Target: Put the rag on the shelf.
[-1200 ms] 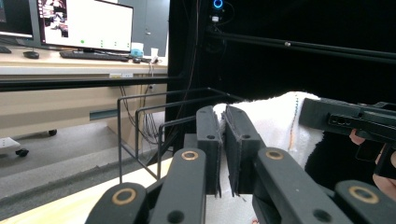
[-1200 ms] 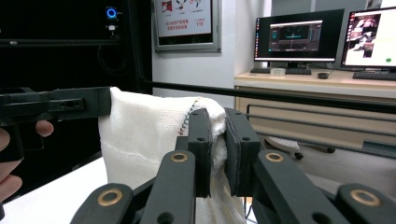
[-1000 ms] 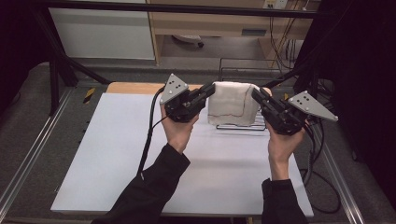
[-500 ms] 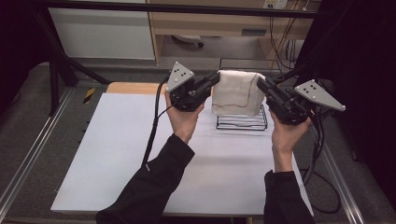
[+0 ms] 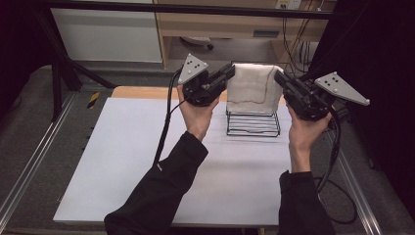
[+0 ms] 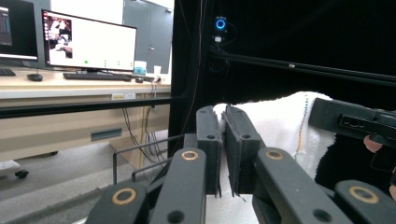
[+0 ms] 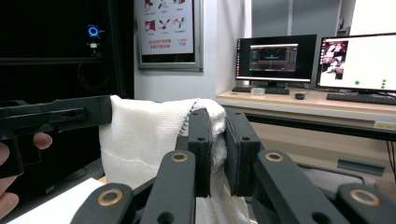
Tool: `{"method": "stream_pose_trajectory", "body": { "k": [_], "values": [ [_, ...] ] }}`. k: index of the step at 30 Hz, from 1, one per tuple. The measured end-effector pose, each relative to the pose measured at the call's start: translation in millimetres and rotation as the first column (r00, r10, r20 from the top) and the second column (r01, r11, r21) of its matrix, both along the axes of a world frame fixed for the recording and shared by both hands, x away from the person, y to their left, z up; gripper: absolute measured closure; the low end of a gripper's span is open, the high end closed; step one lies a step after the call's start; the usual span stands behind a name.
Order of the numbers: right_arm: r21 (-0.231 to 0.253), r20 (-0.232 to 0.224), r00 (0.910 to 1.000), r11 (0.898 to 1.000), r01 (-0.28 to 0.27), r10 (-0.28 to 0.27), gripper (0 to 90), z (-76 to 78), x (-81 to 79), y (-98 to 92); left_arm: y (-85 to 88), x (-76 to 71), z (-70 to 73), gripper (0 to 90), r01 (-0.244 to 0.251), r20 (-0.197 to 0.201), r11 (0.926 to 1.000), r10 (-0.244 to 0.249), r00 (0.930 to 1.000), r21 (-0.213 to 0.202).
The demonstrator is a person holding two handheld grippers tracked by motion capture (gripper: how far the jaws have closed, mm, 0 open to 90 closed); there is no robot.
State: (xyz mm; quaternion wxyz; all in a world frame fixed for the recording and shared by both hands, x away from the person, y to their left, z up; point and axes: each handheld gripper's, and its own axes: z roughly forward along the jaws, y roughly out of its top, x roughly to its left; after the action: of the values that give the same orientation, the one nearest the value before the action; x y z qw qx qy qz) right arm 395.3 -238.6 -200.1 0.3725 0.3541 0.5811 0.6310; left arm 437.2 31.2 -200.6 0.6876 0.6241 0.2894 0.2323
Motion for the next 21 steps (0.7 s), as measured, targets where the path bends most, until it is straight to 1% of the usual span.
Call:
{"method": "stream_pose_trajectory", "body": {
  "k": [5, 10, 18, 21],
  "values": [
    [0.001, 0.004, 0.9999, 1.0, 0.013, -0.013, 82.0, 7.7, 4.2, -3.2, -5.2, 3.8, 8.4, 84.6, -0.005, 0.012, 0.9999, 0.005, 0.9999, 0.01],
    [0.002, 0.004, 0.9997, 1.0, 0.023, -0.023, 82.1, 11.7, 8.6, -6.1, -9.7, 10.3, 13.1, 84.6, -0.008, 0.011, 0.9999, 0.008, 0.9999, 0.008],
    [0.01, 0.006, 0.9994, 0.999, 0.034, -0.034, 82.1, 20.5, 17.9, -10.1, -15.7, 18.5, 23.4, 84.6, -0.02, 0.026, 0.9995, 0.02, 0.9995, 0.023],
    [0.008, 0.009, 0.9992, 0.999, 0.038, -0.039, 82.1, 24.3, 20.9, -10.8, -17.5, 22.1, 27.1, 84.6, -0.023, 0.025, 0.9996, 0.023, 0.9994, 0.015]
  ]
}}
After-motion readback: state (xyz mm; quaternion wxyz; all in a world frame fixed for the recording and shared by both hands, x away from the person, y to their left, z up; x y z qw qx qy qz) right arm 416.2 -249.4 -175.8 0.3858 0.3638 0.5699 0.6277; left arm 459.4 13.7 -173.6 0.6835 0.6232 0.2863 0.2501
